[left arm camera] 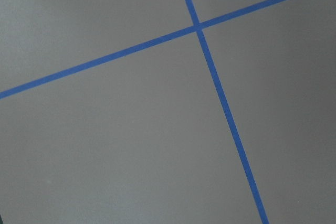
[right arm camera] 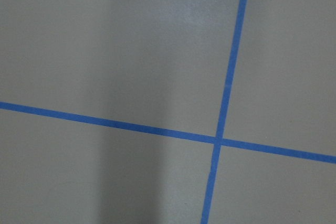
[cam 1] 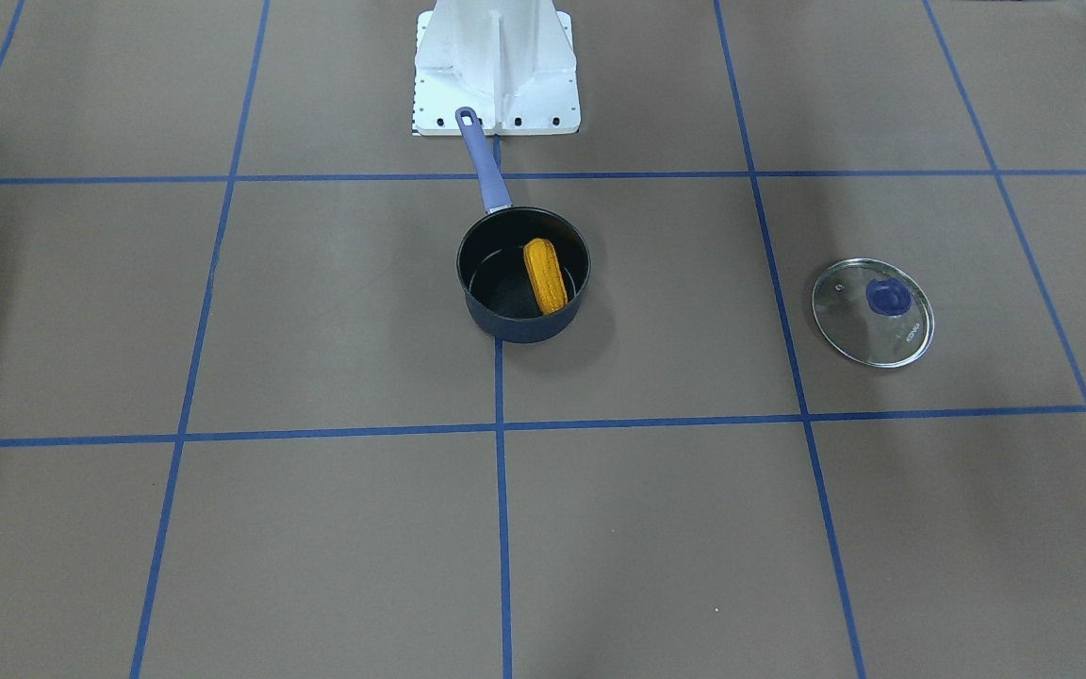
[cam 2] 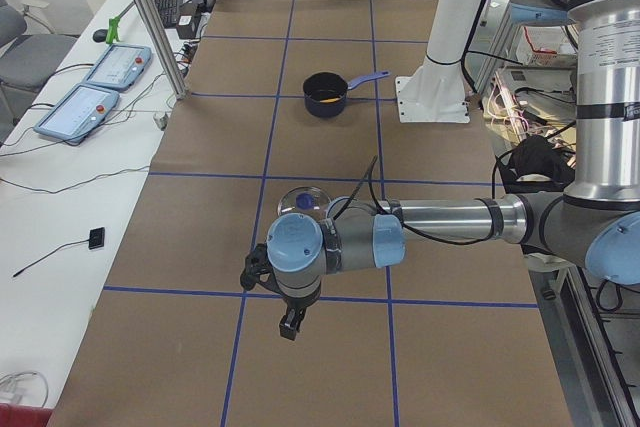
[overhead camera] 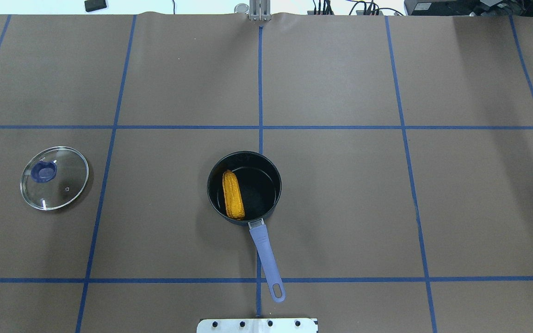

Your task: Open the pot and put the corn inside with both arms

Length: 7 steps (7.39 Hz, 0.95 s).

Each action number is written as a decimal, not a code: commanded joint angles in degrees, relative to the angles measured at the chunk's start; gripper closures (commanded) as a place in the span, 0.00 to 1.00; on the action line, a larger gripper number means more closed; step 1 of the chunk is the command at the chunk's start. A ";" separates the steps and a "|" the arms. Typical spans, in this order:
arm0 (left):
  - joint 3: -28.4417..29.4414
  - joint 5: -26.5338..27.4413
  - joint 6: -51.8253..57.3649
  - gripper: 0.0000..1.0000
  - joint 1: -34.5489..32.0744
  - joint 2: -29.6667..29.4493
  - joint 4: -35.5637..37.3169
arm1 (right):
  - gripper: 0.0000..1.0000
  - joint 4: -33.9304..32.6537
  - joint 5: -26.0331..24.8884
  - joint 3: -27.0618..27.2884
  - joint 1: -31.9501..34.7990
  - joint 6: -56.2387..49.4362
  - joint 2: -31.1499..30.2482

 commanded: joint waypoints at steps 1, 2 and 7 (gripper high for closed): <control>0.09 -0.05 -1.98 0.02 -0.62 0.12 -0.40 | 0.00 -0.36 -2.82 0.03 -0.65 0.25 0.45; 0.09 -0.05 -2.07 0.02 -1.23 0.03 -0.41 | 0.00 -0.71 -3.10 0.12 -0.57 0.33 0.46; 0.09 -0.14 -1.99 0.02 -1.85 0.12 -0.41 | 0.00 -9.32 -3.19 0.82 1.81 -0.10 0.46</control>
